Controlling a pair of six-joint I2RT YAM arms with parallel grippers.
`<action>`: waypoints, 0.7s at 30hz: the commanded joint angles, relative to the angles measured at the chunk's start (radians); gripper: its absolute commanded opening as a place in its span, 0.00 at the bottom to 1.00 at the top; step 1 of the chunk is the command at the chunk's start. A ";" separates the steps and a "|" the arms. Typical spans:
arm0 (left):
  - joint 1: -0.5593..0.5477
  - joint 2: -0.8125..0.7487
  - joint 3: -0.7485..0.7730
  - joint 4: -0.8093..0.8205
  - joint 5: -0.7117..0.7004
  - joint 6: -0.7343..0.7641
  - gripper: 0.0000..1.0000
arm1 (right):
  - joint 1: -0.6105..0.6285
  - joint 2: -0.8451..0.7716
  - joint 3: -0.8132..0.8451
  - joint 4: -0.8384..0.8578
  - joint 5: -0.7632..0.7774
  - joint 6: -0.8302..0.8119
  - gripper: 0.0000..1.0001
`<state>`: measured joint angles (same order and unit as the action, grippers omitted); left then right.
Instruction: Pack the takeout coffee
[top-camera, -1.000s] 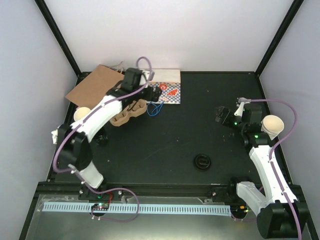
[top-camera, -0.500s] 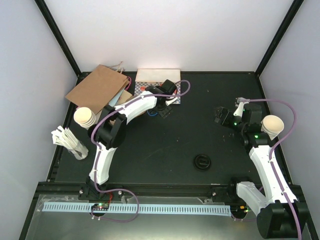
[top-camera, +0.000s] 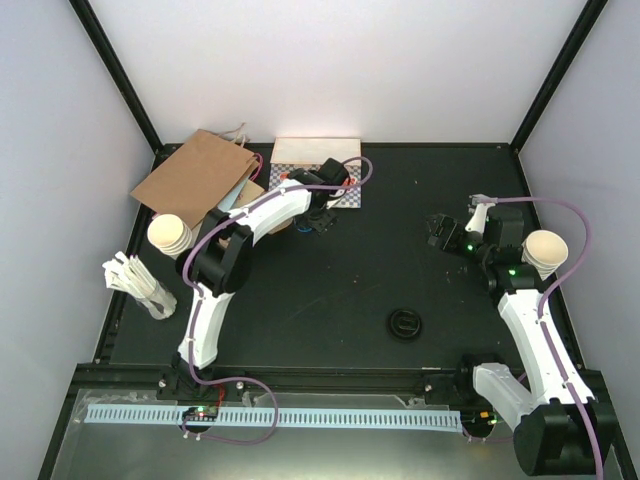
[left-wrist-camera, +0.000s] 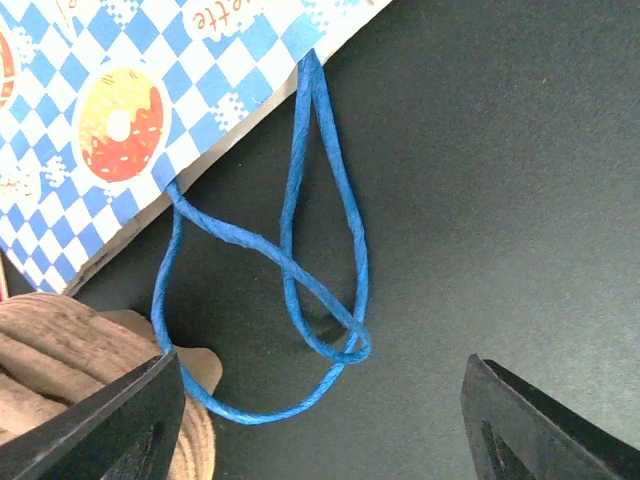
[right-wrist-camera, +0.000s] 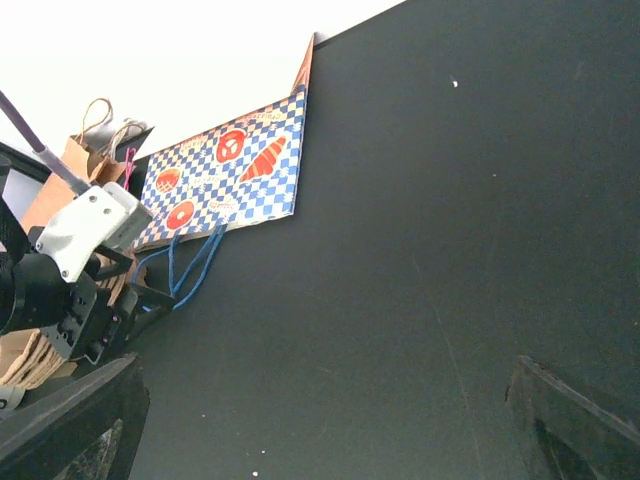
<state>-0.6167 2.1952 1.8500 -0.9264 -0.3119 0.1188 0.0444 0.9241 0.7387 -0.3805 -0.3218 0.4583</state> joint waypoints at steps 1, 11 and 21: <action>0.026 0.001 0.037 0.015 0.108 -0.140 0.75 | 0.003 -0.004 0.004 0.031 -0.025 0.004 1.00; 0.055 0.045 0.044 0.023 0.190 -0.242 0.54 | 0.002 -0.022 -0.005 0.023 -0.032 0.007 1.00; 0.071 0.092 0.055 -0.006 0.243 -0.273 0.14 | 0.004 -0.033 -0.003 0.005 -0.037 0.003 1.00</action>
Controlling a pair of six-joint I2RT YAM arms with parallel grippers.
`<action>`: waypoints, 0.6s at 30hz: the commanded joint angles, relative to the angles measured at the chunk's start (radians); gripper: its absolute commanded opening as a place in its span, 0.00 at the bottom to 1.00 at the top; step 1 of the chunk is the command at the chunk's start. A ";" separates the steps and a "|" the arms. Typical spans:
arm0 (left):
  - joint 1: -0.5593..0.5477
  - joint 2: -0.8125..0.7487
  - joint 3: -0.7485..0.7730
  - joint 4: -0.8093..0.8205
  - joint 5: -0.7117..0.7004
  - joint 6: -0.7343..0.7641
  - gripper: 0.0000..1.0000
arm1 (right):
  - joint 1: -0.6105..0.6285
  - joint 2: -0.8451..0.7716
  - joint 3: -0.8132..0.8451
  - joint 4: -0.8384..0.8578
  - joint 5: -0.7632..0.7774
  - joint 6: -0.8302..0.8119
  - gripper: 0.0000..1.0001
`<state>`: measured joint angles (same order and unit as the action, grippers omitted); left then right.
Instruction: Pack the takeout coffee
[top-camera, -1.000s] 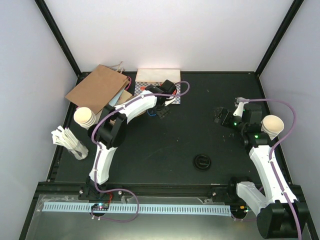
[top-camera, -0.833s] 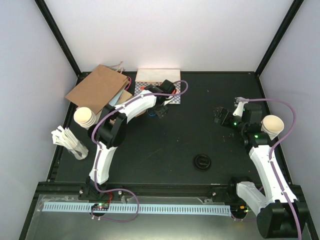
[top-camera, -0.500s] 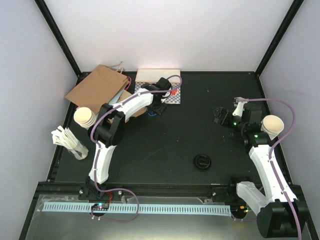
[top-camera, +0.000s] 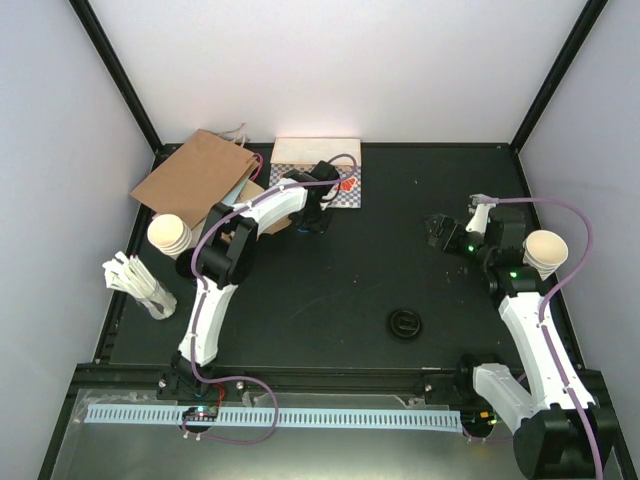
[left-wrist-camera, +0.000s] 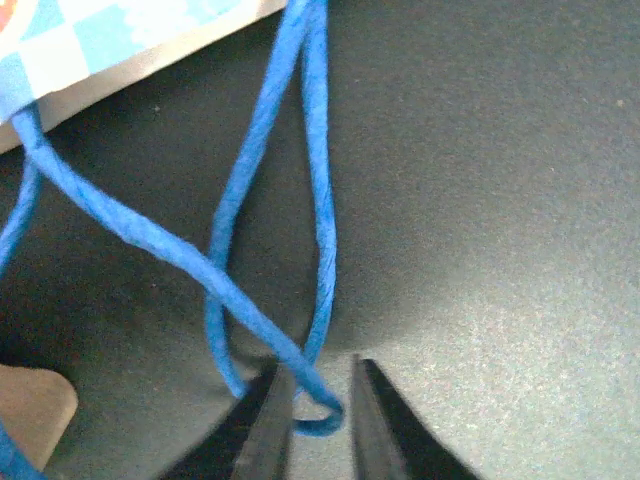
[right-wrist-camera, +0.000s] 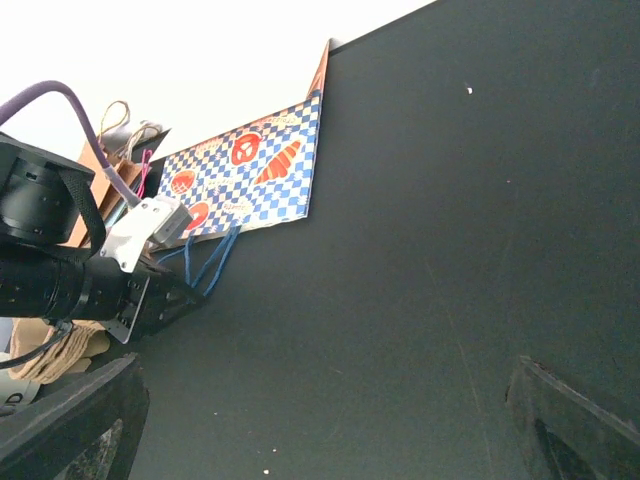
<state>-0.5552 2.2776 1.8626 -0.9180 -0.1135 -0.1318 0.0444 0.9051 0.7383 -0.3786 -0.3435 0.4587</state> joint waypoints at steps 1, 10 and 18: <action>0.009 0.001 0.043 -0.018 0.052 -0.022 0.05 | 0.004 -0.014 0.000 0.000 -0.016 0.001 1.00; -0.004 -0.209 -0.010 0.058 0.310 -0.027 0.02 | 0.005 0.015 0.017 0.012 -0.120 -0.027 1.00; -0.006 -0.318 -0.022 0.116 0.552 -0.071 0.02 | 0.058 0.049 0.085 0.048 -0.173 -0.063 1.00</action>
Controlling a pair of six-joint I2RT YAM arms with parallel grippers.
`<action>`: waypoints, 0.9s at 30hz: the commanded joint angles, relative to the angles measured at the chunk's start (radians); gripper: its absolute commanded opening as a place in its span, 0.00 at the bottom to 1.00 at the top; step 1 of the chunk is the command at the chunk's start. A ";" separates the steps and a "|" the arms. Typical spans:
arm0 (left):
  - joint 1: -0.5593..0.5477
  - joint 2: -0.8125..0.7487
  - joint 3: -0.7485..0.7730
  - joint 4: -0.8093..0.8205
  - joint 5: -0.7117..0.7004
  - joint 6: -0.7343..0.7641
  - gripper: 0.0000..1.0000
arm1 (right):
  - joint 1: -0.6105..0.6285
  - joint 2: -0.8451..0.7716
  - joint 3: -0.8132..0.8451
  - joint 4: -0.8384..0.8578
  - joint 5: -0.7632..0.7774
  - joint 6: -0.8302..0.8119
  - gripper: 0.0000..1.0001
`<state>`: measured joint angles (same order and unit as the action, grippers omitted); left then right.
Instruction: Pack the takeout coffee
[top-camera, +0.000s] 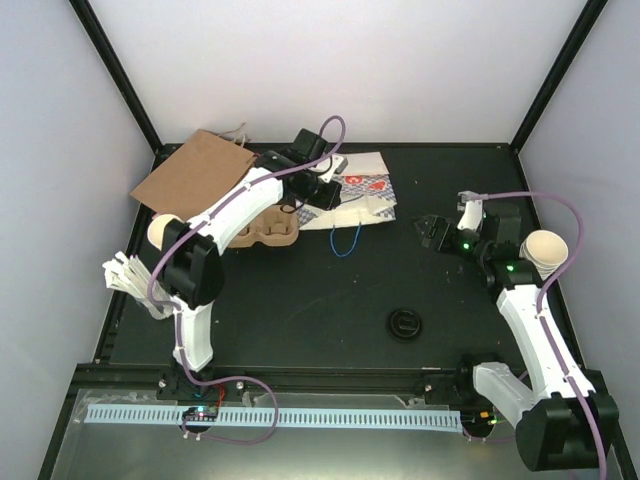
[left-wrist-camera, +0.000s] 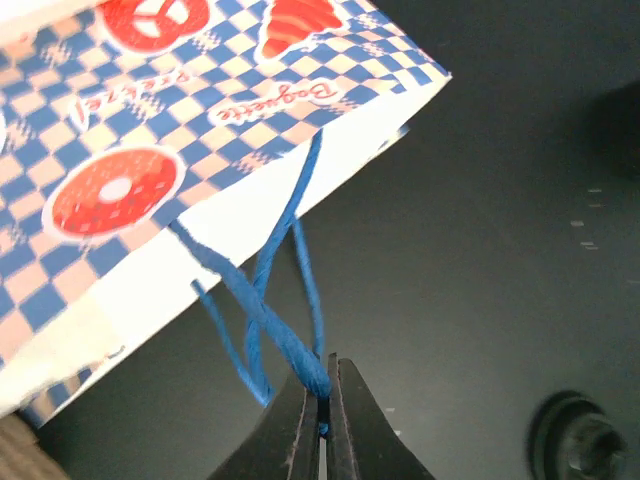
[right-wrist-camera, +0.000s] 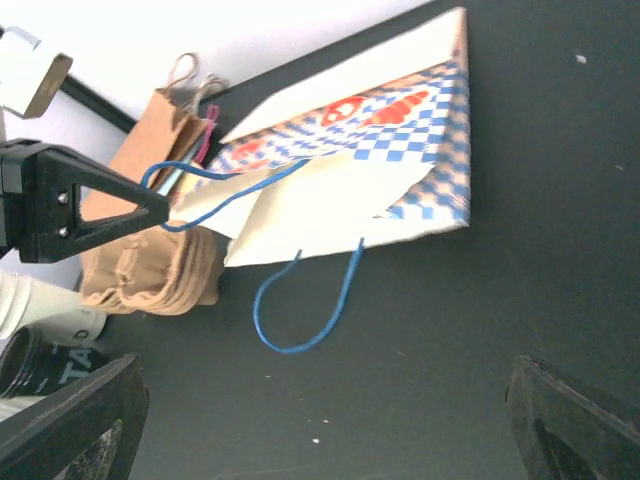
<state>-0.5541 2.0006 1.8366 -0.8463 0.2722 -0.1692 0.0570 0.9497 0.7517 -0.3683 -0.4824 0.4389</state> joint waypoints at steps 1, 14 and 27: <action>-0.008 -0.050 0.003 0.047 0.185 -0.038 0.02 | 0.069 0.010 0.087 0.036 -0.021 -0.056 1.00; -0.016 -0.146 -0.028 0.072 0.317 -0.060 0.01 | 0.237 0.020 0.229 0.078 0.303 -0.063 1.00; -0.028 -0.276 -0.082 0.088 0.364 -0.055 0.01 | 0.237 -0.040 0.227 0.123 0.278 -0.138 1.00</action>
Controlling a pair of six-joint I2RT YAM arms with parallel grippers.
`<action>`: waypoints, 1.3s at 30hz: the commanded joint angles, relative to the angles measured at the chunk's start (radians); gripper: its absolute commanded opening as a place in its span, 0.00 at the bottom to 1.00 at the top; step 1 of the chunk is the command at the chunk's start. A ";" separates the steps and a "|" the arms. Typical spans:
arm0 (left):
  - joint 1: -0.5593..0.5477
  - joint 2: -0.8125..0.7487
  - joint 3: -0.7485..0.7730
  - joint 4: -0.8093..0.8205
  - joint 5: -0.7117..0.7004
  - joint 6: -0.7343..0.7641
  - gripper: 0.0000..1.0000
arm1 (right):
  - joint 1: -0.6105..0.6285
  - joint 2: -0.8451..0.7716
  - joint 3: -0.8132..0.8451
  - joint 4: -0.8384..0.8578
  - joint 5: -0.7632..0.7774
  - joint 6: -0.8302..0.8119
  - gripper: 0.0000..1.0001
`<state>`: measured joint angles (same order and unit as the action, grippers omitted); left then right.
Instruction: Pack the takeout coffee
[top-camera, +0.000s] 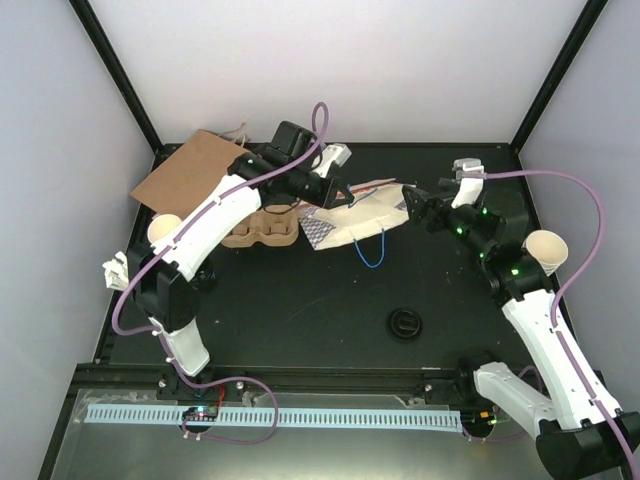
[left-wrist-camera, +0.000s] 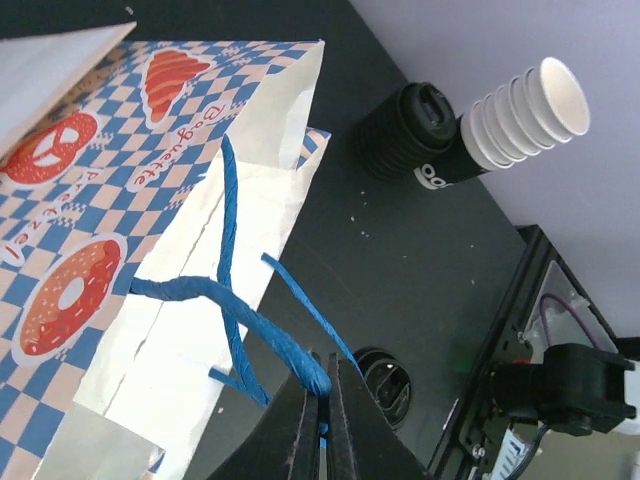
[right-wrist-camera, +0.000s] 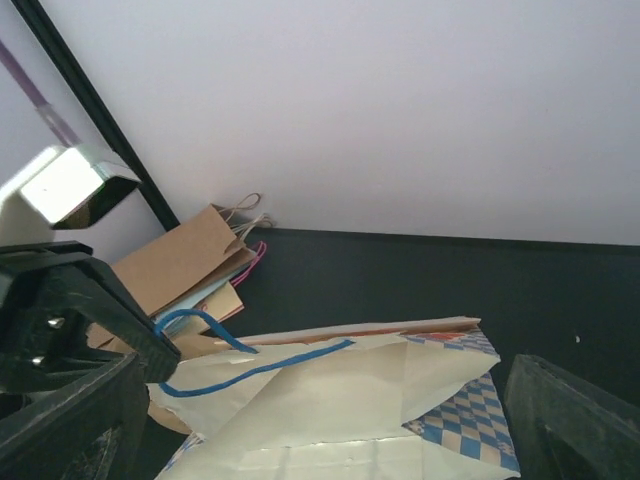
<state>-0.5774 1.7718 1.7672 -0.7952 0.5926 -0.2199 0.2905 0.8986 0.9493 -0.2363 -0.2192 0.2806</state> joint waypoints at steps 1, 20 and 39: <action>-0.005 -0.053 -0.022 0.050 0.047 -0.011 0.02 | 0.004 0.031 0.057 -0.047 -0.014 0.037 1.00; -0.081 -0.111 -0.337 0.541 0.098 -0.354 0.01 | 0.001 0.075 -0.131 -0.035 -0.224 0.760 1.00; -0.112 -0.154 -0.561 0.994 0.174 -0.667 0.01 | 0.001 0.227 -0.271 0.303 -0.287 1.063 0.62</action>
<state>-0.6834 1.6417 1.2171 0.0650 0.7219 -0.8131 0.2905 1.1358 0.6922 -0.0238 -0.4854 1.2659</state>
